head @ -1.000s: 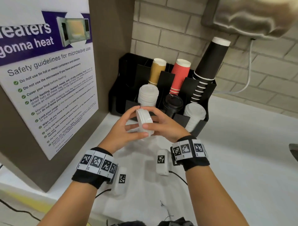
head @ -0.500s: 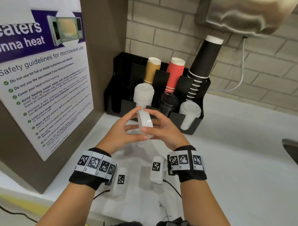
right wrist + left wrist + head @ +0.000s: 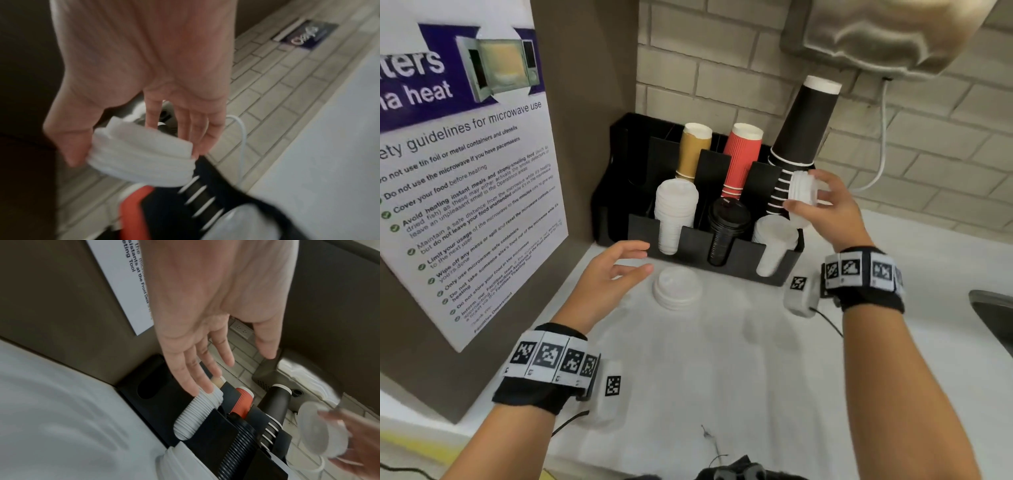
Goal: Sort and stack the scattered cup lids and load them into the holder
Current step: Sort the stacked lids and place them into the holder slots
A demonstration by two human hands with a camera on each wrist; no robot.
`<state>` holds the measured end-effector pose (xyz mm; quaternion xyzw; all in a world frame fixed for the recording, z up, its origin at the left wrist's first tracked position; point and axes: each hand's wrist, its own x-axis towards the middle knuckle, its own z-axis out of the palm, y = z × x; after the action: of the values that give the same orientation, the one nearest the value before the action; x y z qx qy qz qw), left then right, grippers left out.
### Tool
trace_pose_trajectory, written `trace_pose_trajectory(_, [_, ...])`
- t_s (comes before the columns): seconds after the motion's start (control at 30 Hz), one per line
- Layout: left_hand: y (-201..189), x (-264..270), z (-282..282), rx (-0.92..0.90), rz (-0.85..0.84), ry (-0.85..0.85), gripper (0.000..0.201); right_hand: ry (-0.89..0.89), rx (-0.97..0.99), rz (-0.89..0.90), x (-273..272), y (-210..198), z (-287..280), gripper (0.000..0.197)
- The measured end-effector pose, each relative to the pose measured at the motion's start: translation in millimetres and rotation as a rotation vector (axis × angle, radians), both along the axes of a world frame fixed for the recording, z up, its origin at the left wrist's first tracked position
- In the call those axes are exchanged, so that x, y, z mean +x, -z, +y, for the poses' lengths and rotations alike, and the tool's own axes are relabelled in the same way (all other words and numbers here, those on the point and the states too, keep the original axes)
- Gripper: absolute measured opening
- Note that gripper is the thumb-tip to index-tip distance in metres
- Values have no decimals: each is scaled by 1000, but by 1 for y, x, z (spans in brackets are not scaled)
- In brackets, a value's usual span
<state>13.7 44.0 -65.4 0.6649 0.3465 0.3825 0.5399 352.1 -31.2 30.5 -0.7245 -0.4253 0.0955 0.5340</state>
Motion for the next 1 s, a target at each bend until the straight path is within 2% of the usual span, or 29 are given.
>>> trace_pose_trajectory(0.13, [2, 1, 4, 22, 21, -6, 27, -35, -205, -51, 32, 6, 15, 56])
trace_pose_trajectory(0.3, [5, 2, 6, 25, 16, -1, 28, -95, -365, -124, 39, 12, 23, 57])
trace_pose_trajectory(0.57, [8, 3, 10, 28, 1, -7, 27, -144, -538, -336, 28, 7, 32, 62])
trace_pose_trajectory(0.7, [9, 3, 10, 32, -9, -2, 28, -216, -668, -424, 20, 5, 35, 71])
trace_pose_trajectory(0.83, [11, 1, 12, 32, -14, -2, 27, -234, -819, -530, 14, 5, 40, 71])
trace_pose_trajectory(1.0, [11, -1, 12, 39, -16, -1, 28, -196, -838, -561, 8, 7, 46, 66])
